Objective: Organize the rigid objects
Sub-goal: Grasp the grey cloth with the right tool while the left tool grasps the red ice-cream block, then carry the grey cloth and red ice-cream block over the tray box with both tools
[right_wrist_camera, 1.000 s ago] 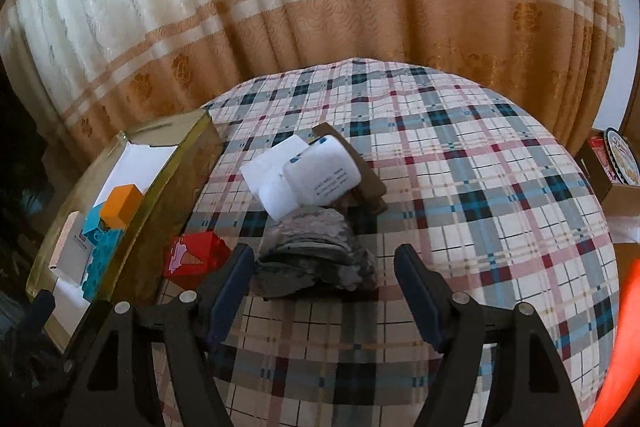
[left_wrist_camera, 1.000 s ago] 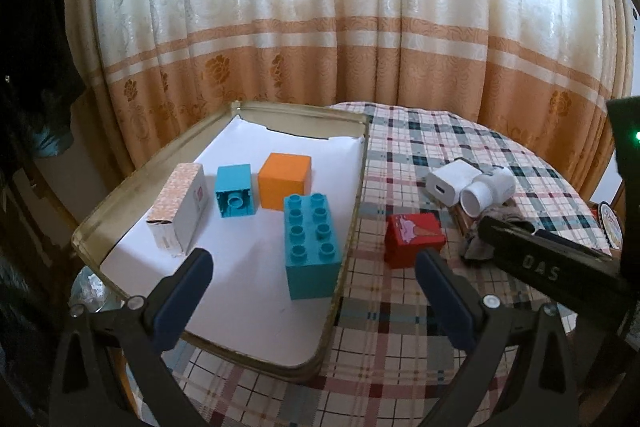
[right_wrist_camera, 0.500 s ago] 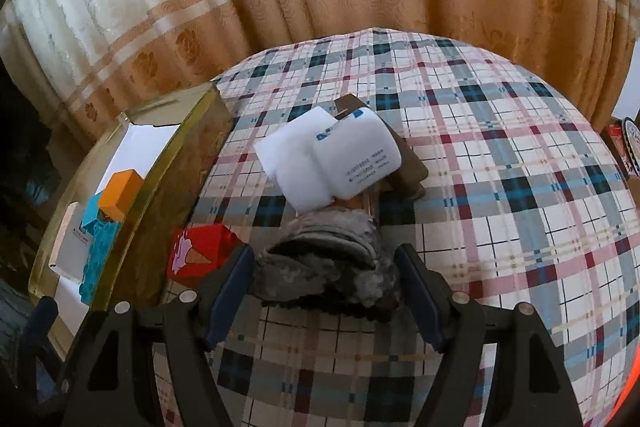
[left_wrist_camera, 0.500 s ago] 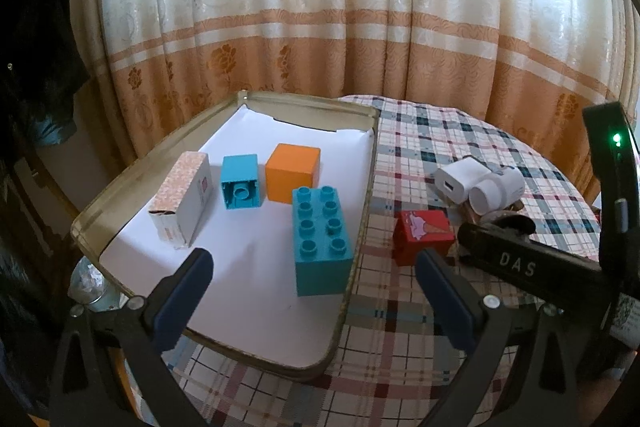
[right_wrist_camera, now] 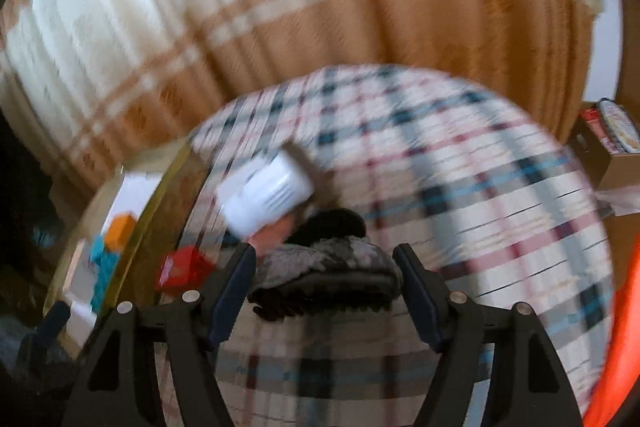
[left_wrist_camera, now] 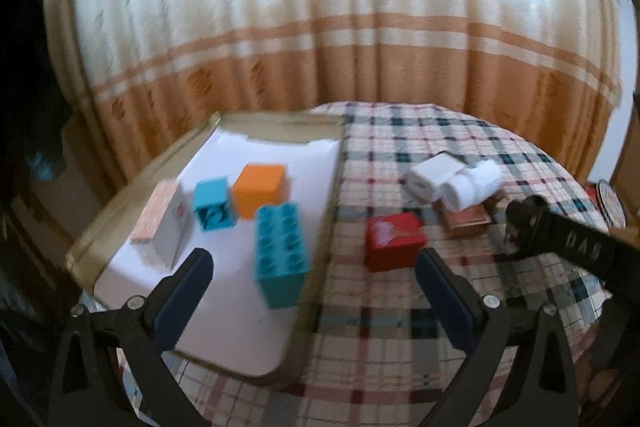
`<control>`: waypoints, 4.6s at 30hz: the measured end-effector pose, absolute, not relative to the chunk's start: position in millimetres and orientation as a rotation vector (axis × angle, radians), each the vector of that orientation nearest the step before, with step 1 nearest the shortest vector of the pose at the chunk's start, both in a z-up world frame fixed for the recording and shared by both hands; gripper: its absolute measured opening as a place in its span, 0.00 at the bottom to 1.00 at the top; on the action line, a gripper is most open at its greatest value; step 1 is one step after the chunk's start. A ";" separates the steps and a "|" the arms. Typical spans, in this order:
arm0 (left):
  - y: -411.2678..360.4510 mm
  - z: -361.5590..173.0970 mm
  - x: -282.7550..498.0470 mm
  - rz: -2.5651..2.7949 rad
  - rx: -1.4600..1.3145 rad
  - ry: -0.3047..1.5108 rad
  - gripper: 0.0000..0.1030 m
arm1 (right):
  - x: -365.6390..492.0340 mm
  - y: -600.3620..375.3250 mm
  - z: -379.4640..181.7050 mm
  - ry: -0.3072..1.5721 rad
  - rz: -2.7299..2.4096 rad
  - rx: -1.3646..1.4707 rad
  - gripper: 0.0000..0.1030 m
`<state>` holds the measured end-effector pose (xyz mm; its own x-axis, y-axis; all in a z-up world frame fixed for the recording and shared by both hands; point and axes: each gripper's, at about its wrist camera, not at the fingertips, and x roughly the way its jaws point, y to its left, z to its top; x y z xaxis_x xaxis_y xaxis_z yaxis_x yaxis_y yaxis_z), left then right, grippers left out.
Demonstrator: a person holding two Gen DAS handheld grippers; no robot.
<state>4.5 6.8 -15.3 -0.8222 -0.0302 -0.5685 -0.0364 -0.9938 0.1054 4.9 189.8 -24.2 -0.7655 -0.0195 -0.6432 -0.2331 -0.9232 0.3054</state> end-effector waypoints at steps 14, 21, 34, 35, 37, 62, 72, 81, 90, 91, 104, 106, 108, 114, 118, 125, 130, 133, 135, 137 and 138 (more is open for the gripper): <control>84.4 -40.2 -52.4 2.848 -1.285 0.355 0.99 | 17.9 227.3 -28.3 0.727 2.733 -0.980 0.68; 89.0 -57.3 -78.0 2.787 -1.476 0.273 1.00 | 21.5 235.3 -33.3 0.784 2.716 -0.995 0.68; 90.8 -56.0 -76.5 2.646 -1.365 0.109 0.63 | 21.0 242.5 -44.1 0.855 2.673 -1.055 0.68; 92.0 -54.8 -74.7 2.634 -1.355 0.110 0.55 | 21.0 242.7 -44.8 0.860 2.671 -1.059 0.68; 91.9 -52.8 -73.8 2.628 -1.347 0.114 0.41 | 21.0 242.4 -44.8 0.860 2.673 -1.060 0.68; 35.1 -6.2 -22.8 2.621 -1.002 -0.043 0.41 | 18.3 229.7 -44.5 0.807 2.725 -1.121 0.74; 17.0 6.5 -20.1 2.672 -0.973 -0.062 0.41 | -3.8 204.9 -43.2 0.496 2.718 -1.260 0.83; 9.0 4.4 -19.9 2.674 -0.988 -0.090 0.41 | 11.5 215.8 -42.7 0.528 2.768 -1.238 0.72; 3.0 12.3 -19.3 2.705 -0.954 -0.078 0.41 | 25.1 218.2 -28.0 0.707 2.840 -1.129 0.72; 1.2 14.1 -19.5 2.712 -0.948 -0.078 0.41 | 25.4 215.6 -22.8 0.699 2.853 -1.115 0.72; -37.9 31.2 -29.6 2.870 -0.908 -0.076 0.41 | 2.5 152.6 26.6 0.539 3.024 -1.047 0.72; -46.4 30.8 -33.8 2.886 -0.926 -0.089 0.41 | -5.7 139.4 31.3 0.511 3.046 -1.044 0.72; -58.8 28.2 -40.6 2.902 -0.959 -0.120 0.41 | -13.8 127.5 34.8 0.498 3.063 -1.045 0.72; -94.1 22.4 -54.1 2.954 -1.019 -0.199 0.41 | -38.8 91.8 42.7 0.421 3.105 -1.049 0.72; -120.5 21.0 -62.6 2.997 -1.053 -0.240 0.41 | -56.6 69.9 45.5 0.374 3.119 -1.056 0.72; -140.4 13.8 -67.4 3.025 -1.097 -0.269 0.41 | -88.2 40.2 40.0 0.338 3.114 -1.104 0.72; -145.5 16.8 -75.9 3.044 -1.116 -0.250 0.41 | -107.5 26.9 36.1 0.320 3.104 -1.140 0.72; -145.1 16.9 -81.4 3.051 -1.147 -0.215 0.41 | -120.7 20.7 34.3 0.305 3.098 -1.172 0.72; -144.8 16.1 -83.8 3.055 -1.156 -0.203 0.41 | -129.5 17.7 33.0 0.310 3.086 -1.192 0.72; -142.0 14.6 -86.0 3.049 -1.174 -0.185 0.41 | -137.2 15.0 30.2 0.308 3.073 -1.227 0.72; -141.2 14.2 -85.6 3.046 -1.178 -0.182 0.41 | -140.9 13.7 28.1 0.312 3.066 -1.250 0.72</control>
